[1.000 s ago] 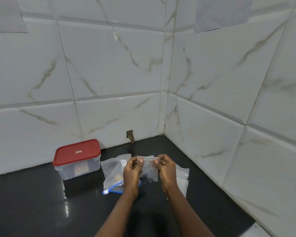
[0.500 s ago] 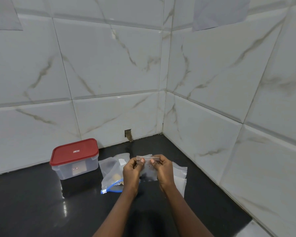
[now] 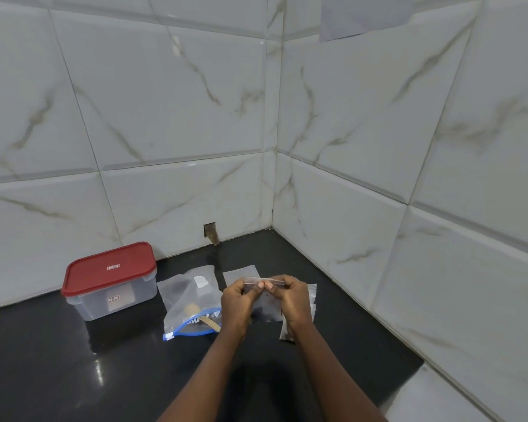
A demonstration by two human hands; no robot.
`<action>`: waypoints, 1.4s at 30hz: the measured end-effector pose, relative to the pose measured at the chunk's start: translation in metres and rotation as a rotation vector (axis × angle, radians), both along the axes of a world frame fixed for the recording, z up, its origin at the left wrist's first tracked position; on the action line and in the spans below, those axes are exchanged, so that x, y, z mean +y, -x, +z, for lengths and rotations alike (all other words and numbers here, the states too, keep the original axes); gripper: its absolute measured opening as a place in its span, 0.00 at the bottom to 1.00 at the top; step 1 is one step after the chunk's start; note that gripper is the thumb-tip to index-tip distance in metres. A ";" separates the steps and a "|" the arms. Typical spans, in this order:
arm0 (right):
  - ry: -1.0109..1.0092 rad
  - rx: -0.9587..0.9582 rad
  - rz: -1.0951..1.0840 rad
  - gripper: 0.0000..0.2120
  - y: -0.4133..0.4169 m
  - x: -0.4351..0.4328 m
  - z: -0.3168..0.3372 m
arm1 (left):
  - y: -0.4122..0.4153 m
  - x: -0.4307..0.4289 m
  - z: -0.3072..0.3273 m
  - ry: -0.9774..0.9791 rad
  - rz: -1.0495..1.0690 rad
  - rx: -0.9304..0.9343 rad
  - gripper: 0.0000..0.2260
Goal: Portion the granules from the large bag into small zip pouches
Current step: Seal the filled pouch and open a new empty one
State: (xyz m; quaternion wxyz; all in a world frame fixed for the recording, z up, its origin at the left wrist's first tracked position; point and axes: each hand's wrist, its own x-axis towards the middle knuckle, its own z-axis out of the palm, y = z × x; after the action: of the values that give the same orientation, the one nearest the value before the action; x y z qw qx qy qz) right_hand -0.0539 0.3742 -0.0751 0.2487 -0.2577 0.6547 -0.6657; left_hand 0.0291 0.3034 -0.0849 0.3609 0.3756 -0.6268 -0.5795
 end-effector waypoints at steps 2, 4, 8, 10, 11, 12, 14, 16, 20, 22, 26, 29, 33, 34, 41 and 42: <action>-0.065 -0.017 0.000 0.08 0.010 0.007 -0.004 | 0.005 0.002 -0.001 0.001 -0.031 -0.045 0.03; -0.140 -0.009 0.010 0.11 0.020 0.014 -0.007 | 0.010 0.003 -0.004 -0.020 -0.089 -0.097 0.07; -0.261 0.003 -0.062 0.12 0.035 0.030 -0.019 | 0.016 0.011 -0.014 -0.009 -0.099 -0.183 0.06; -0.305 -0.054 -0.099 0.12 0.037 0.037 -0.027 | 0.019 0.016 -0.021 -0.042 -0.057 -0.195 0.06; -0.334 -0.052 -0.109 0.13 0.037 0.039 -0.030 | 0.021 0.017 -0.023 -0.048 -0.045 -0.219 0.06; -0.364 -0.030 -0.117 0.14 0.039 0.042 -0.035 | 0.023 0.019 -0.027 -0.044 -0.045 -0.265 0.06; -0.421 -0.015 -0.130 0.15 0.039 0.046 -0.040 | 0.027 0.020 -0.032 -0.040 -0.054 -0.349 0.05; -0.448 -0.017 -0.167 0.15 0.038 0.051 -0.044 | 0.031 0.021 -0.037 -0.036 -0.058 -0.400 0.05; -0.522 -0.034 -0.270 0.14 0.041 0.056 -0.055 | 0.037 0.026 -0.046 -0.020 -0.076 -0.425 0.06; -0.545 -0.072 -0.316 0.11 0.042 0.056 -0.058 | 0.039 0.029 -0.049 -0.009 -0.111 -0.422 0.08; -0.733 0.063 -0.290 0.05 0.051 0.049 -0.065 | 0.042 0.027 -0.049 0.092 -0.186 -0.468 0.11; -0.827 0.135 -0.358 0.10 0.047 0.038 -0.057 | 0.045 0.018 -0.045 0.150 -0.192 -0.478 0.12; -0.839 0.414 -0.428 0.10 0.038 0.005 -0.041 | 0.050 -0.005 -0.033 0.200 -0.127 -0.491 0.14; -0.812 0.459 -0.411 0.10 0.037 -0.004 -0.039 | 0.051 -0.012 -0.031 0.209 -0.107 -0.500 0.14; -0.721 0.508 -0.085 0.12 0.042 -0.085 -0.043 | 0.058 -0.076 -0.021 0.188 -0.085 -0.622 0.20; -0.731 0.493 -0.070 0.13 0.043 -0.095 -0.046 | 0.059 -0.084 -0.023 0.174 -0.090 -0.641 0.21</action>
State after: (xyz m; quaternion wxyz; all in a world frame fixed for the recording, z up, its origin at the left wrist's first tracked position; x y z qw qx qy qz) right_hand -0.0971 0.2791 -0.1207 0.1375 -0.2815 0.8952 -0.3169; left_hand -0.0300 0.2197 -0.1076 0.1501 0.4784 -0.7716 -0.3915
